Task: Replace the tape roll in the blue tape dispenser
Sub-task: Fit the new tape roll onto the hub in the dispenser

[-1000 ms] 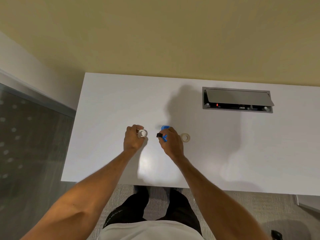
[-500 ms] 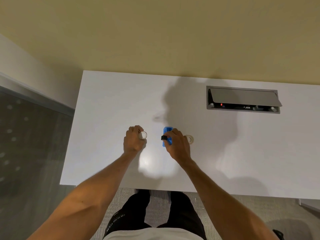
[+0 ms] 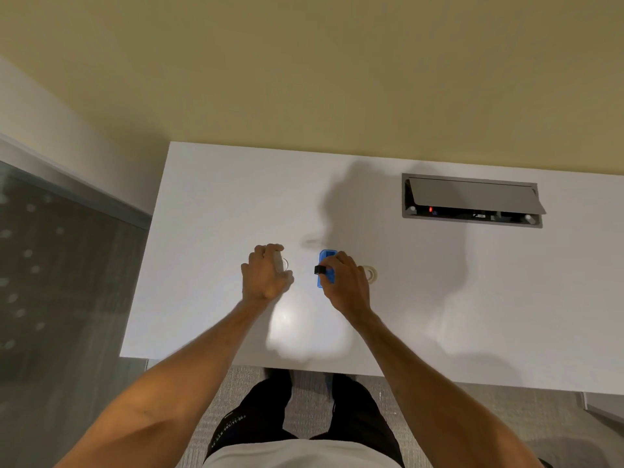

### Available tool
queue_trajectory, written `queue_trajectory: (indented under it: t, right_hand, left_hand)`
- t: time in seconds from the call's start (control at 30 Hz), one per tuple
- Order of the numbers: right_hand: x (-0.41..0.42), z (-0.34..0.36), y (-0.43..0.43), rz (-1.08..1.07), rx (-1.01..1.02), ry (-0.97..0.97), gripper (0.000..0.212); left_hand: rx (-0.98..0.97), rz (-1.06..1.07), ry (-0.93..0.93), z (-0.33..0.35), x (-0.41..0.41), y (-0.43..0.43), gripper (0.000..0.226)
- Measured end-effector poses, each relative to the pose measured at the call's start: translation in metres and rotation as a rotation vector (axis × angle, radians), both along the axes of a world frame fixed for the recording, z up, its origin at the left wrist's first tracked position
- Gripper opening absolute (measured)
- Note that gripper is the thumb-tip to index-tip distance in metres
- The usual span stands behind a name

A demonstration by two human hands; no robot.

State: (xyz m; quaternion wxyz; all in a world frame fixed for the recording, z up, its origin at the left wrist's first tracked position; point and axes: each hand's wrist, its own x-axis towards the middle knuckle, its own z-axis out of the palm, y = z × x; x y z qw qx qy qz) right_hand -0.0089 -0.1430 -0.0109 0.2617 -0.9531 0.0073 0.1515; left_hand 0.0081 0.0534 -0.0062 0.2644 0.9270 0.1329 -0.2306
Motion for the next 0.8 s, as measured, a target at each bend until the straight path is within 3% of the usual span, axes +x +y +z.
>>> queue_trajectory:
  t: [0.13,0.23,0.5,0.8]
  right_hand:
    - [-0.002,0.011,0.000,-0.025,0.060,-0.008,0.021]
    - [-0.004,0.018,-0.004,-0.064,0.113,-0.037,0.018]
    - [-0.003,0.023,-0.022,-0.096,0.114,-0.008,0.028]
    - [-0.009,0.017,-0.040,-0.127,0.213,0.064,0.027]
  left_hand:
    - [-0.282,-0.030,-0.111,0.017,-0.002,-0.013,0.045]
    - [-0.433,-0.068,-0.097,0.028,-0.002,-0.028,0.049]
    - [-0.518,-0.104,-0.142,0.031,-0.004,-0.055,0.037]
    - [-0.495,-0.017,-0.024,0.018,-0.009,-0.070,0.020]
